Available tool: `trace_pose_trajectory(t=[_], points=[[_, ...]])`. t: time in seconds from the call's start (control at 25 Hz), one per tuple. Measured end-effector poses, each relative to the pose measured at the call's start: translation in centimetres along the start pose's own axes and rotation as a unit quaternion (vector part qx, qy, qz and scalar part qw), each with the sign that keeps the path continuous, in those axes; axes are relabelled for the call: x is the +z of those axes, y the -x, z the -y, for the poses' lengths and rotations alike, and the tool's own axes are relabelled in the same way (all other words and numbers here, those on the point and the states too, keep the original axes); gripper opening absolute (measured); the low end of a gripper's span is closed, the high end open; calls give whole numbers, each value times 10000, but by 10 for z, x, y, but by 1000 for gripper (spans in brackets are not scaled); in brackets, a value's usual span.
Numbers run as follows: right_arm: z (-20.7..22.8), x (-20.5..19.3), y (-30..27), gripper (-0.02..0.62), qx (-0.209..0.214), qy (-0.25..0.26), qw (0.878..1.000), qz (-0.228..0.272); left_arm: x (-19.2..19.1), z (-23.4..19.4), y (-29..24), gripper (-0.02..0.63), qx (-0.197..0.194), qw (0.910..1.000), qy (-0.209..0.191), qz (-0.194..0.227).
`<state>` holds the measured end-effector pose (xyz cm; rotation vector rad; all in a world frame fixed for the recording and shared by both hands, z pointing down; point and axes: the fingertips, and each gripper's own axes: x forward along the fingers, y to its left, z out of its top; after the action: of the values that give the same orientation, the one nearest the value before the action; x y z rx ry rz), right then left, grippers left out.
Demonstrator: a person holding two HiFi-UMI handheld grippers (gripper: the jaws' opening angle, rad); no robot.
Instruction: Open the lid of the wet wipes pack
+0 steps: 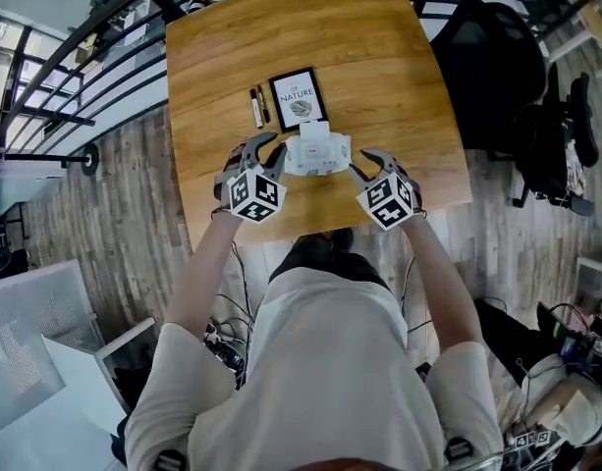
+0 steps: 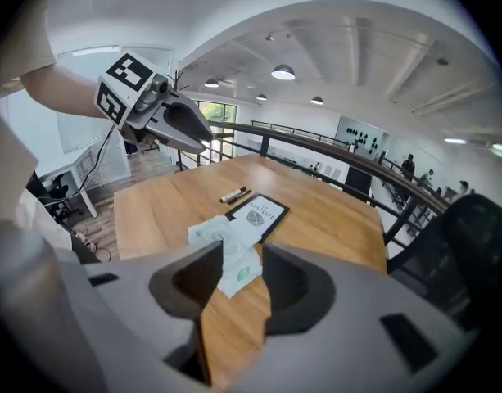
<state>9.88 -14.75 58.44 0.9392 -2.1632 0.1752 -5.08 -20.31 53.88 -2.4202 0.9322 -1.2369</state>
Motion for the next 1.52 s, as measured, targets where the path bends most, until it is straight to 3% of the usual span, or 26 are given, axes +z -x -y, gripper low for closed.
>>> trace_pose_trajectory(t=[0.32, 0.52, 0.6, 1.2, 1.52], points=[[-13, 42, 54, 99, -486, -462, 9967, 461, 11, -2, 80, 58, 112, 9962, 745, 427], [-23, 68, 78, 64, -738, -704, 9926, 653, 6, -19, 117, 44, 45, 9801, 1819, 795], [-27, 75, 85, 52, -842, -783, 9908, 710, 4, -23, 129, 41, 18, 9747, 2030, 936], [-40, 127, 146, 18, -1161, -1465, 9734, 1322, 29, -38, 189, -6, -129, 9535, 2479, 1708], [-36, 130, 157, 2, -1245, -1488, 9704, 1440, 37, -43, 198, -6, -132, 9466, 2618, 1875]])
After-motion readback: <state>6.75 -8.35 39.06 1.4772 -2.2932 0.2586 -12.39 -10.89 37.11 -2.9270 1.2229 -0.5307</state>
